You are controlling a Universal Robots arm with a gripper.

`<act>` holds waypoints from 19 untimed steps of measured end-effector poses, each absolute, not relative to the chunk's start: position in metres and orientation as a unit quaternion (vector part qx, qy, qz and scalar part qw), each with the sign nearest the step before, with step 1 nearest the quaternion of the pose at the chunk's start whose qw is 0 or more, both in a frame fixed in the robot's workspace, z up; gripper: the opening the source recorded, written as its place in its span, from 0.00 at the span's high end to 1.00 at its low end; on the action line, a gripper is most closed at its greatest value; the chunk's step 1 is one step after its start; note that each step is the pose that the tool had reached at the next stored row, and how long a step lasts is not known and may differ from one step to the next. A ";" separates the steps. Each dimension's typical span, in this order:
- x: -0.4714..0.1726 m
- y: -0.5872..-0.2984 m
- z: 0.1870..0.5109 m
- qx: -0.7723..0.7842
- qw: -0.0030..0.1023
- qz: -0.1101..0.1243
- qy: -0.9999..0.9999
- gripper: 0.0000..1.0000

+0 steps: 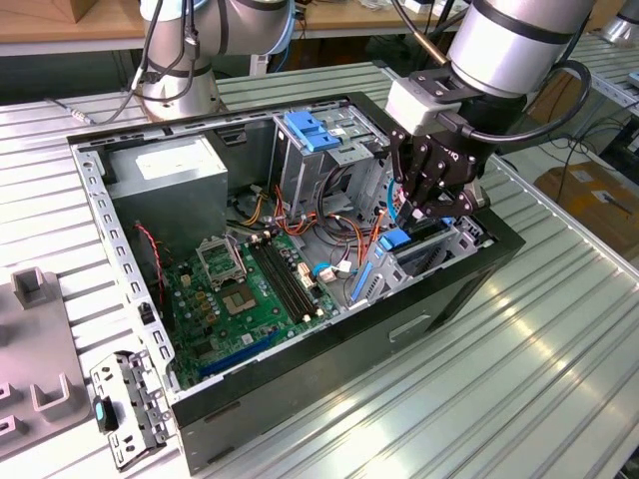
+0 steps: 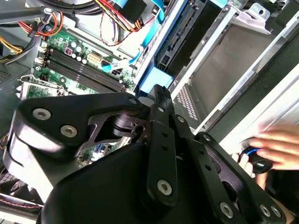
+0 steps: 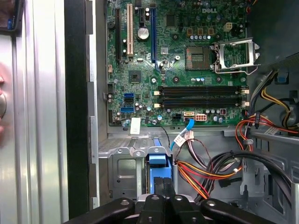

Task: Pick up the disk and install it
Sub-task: 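Insert the first disk wire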

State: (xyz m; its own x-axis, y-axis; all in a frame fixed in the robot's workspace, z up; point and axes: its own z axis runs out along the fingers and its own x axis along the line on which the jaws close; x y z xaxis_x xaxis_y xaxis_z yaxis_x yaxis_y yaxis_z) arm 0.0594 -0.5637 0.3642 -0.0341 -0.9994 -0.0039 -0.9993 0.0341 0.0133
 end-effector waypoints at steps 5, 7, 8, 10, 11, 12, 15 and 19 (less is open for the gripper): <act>0.063 -0.564 0.364 0.696 0.003 -0.006 -0.718 0.89; 0.063 -0.564 0.364 0.699 0.003 -0.006 -0.715 0.89; 0.063 -0.564 0.364 0.701 0.003 -0.006 -0.714 0.89; 0.063 -0.564 0.364 0.704 0.003 -0.006 -0.710 0.89; 0.063 -0.564 0.364 0.704 0.003 -0.006 -0.710 0.89; 0.063 -0.564 0.364 0.706 0.003 -0.006 -0.709 0.89; 0.063 -0.564 0.364 0.709 0.003 -0.006 -0.705 0.89; 0.063 -0.564 0.364 0.714 0.003 -0.006 -0.700 0.89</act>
State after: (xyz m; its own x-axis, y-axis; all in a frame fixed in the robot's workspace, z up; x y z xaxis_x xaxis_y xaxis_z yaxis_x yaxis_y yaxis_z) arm 0.0635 -0.5639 0.3642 0.0186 -0.9998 -0.0038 -0.9997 -0.0186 0.0133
